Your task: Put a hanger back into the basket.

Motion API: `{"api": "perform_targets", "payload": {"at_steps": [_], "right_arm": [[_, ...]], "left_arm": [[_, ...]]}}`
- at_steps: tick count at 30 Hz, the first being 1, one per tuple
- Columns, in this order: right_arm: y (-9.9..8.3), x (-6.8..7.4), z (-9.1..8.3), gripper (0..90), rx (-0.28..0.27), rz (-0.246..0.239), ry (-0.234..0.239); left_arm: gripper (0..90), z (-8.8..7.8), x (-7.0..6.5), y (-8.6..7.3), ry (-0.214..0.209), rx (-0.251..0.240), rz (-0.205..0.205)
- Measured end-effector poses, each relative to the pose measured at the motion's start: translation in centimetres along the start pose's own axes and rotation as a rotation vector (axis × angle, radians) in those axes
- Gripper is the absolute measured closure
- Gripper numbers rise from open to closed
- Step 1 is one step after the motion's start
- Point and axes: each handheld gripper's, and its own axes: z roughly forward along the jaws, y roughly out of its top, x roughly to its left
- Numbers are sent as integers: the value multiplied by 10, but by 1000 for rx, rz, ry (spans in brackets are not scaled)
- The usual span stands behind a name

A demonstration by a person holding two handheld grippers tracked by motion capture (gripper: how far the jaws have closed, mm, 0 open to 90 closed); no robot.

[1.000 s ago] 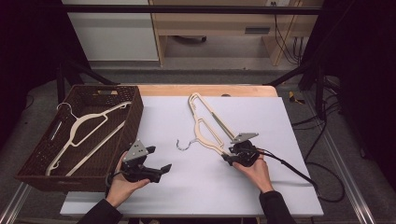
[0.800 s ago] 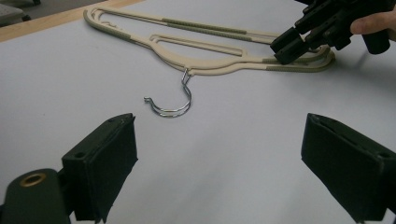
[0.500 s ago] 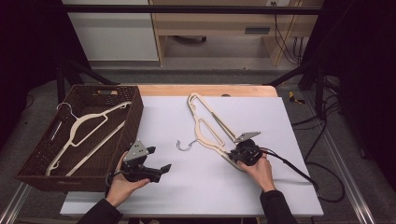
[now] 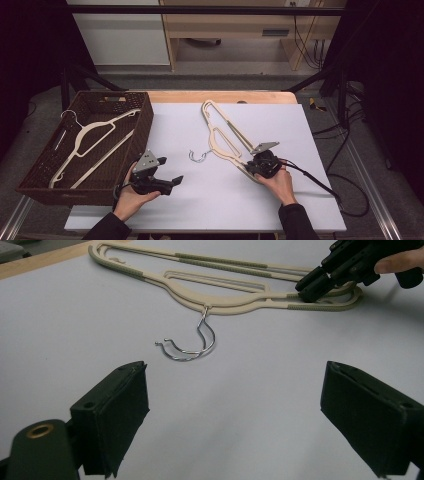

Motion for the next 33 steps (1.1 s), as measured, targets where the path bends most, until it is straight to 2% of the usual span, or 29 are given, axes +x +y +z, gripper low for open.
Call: {"api": "perform_targets", "payload": {"at_steps": [1,3,4,5,10,18,19,21,22,24,29,33], "right_arm": [[0,-1,0,788,-3,-22,5],[-1,0,-1,793,-6,-13,10],[0,0,-1,793,-7,7,8],[-1,0,-2,793,-8,-7,4],[1,0,-13,795,-55,13,31],[3,8,-29,796,-73,55,50],[3,8,-31,796,-77,32,53],[3,12,-35,795,-86,45,65],[2,12,-37,795,-89,24,68],[2,15,-39,795,-100,31,72],[0,18,-44,795,-95,35,76],[-2,19,-46,796,-95,36,81]], "left_arm": [[117,0,0,0,0,1,2],[118,0,0,0,0,-1,2],[120,0,0,0,1,-3,1],[122,0,0,1,1,-6,0],[126,1,0,5,7,-9,3],[139,8,-1,27,8,-25,16],[140,12,-2,30,6,-26,11],[143,20,-3,37,0,-18,16],[145,24,-4,41,-4,-15,19],[155,35,-6,46,-7,-1,28],[212,65,-7,57,-14,54,45],[291,88,-3,60,-21,103,51]]}}
